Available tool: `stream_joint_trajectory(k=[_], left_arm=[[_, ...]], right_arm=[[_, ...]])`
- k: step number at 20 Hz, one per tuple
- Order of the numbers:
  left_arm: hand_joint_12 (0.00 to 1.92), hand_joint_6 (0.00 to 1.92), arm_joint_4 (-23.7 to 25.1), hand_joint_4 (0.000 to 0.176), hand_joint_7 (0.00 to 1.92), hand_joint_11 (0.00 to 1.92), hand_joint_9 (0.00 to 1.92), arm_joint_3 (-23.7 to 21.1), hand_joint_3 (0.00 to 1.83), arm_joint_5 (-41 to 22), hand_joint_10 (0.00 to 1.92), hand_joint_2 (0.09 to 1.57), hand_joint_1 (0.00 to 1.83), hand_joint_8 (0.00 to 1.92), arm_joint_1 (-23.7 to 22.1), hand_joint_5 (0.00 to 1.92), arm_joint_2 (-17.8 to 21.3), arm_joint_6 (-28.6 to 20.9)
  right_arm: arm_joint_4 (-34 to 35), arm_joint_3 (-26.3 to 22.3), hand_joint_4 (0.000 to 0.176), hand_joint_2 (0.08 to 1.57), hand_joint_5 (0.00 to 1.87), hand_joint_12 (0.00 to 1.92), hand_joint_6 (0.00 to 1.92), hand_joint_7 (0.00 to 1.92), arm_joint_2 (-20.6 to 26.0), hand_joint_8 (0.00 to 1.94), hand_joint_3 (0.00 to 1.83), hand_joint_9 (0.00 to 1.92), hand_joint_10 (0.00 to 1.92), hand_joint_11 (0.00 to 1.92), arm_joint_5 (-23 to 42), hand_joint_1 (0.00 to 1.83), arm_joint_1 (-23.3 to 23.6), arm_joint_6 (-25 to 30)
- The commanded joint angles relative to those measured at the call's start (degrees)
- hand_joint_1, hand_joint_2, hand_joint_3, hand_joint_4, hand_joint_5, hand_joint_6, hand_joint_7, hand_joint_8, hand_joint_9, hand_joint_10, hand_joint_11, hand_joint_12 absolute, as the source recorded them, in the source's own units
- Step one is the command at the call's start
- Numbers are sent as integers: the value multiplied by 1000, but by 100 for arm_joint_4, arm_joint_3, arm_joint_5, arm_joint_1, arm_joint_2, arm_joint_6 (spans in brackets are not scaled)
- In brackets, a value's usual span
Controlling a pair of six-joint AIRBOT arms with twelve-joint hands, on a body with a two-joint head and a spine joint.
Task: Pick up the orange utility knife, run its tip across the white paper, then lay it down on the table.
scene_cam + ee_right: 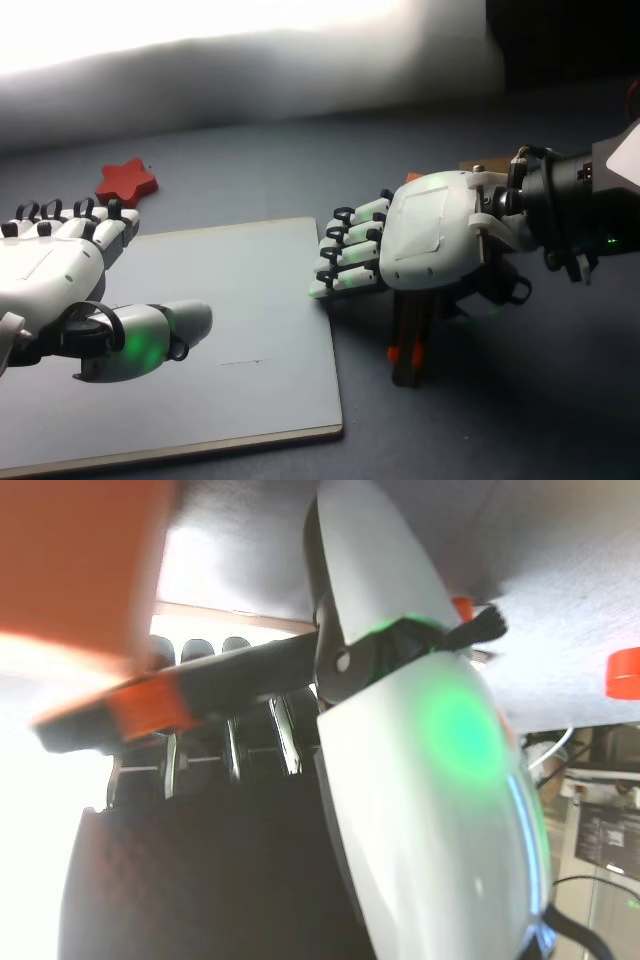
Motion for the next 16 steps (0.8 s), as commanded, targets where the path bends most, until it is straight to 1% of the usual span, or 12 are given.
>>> stream_joint_trajectory(k=[1,3,7,8,9,10,11,12,13,14,15,16], left_arm=[[175,1,378,0,12,0,0,29,0,-375,0,1191,0,2,-32,3,13,-6],[195,0,378,0,27,0,2,29,0,-375,1,1192,0,3,-21,0,11,-6],[94,0,378,0,0,0,0,40,1,-375,0,1196,0,0,-16,0,3,-10],[91,0,378,0,7,0,0,42,1,-376,0,1196,0,3,-19,0,1,-10],[67,0,378,0,7,0,0,45,2,-376,0,1198,0,2,-19,0,-1,-10],[108,0,378,0,7,0,0,45,2,-376,0,1200,0,1,-16,0,-1,-10],[108,0,378,0,7,0,0,45,2,-376,0,1200,0,1,-13,0,-1,-10],[120,0,378,0,10,0,0,45,2,-377,0,1202,0,2,-10,0,-1,-10],[121,0,378,0,16,0,0,45,3,-382,0,1205,0,4,-8,0,-1,-10],[121,0,378,0,16,0,0,45,3,-383,0,1205,0,4,-7,0,-1,-10],[88,0,378,0,17,0,0,45,3,-386,0,1208,0,2,-7,0,-1,-10],[88,0,378,0,17,0,0,45,3,-392,0,1208,0,2,-7,0,-1,-10]], right_arm=[[119,0,0,1102,0,0,0,0,15,0,6,0,0,0,-243,1224,-14,-31],[119,-1,0,1097,0,0,0,0,-4,0,3,0,0,0,-289,1235,-72,-34],[120,-1,0,1156,6,4,2,46,-13,16,28,38,15,8,-386,1262,-124,-38],[120,-1,0,1205,125,309,14,146,-13,2,4,146,18,1,-394,1210,-123,-44],[120,-1,0,1192,324,864,103,362,-13,60,0,323,90,0,-408,1233,-115,-48],[121,-1,0,1258,640,1610,1161,629,-16,1265,2,416,1062,88,-433,1147,-97,-51],[121,-1,0,1258,640,1610,1161,629,-18,1265,2,416,1062,88,-437,1147,-89,-56],[121,-1,0,1296,639,1785,1361,645,-21,1599,7,449,1476,233,-438,1128,-73,-66],[121,-1,0,1325,856,1916,1831,585,-24,1750,52,845,1894,649,-440,1231,-64,-78],[121,-1,0,1325,856,1916,1831,585,-24,1750,52,845,1894,649,-450,1231,-54,-93],[121,-1,0,1228,1295,1921,1917,1395,-24,1933,17,1418,1920,1331,-467,1519,-51,-93],[121,-1,0,1228,1295,1921,1917,1395,-24,1933,17,1418,1920,1331,-488,1519,-46,-97]])
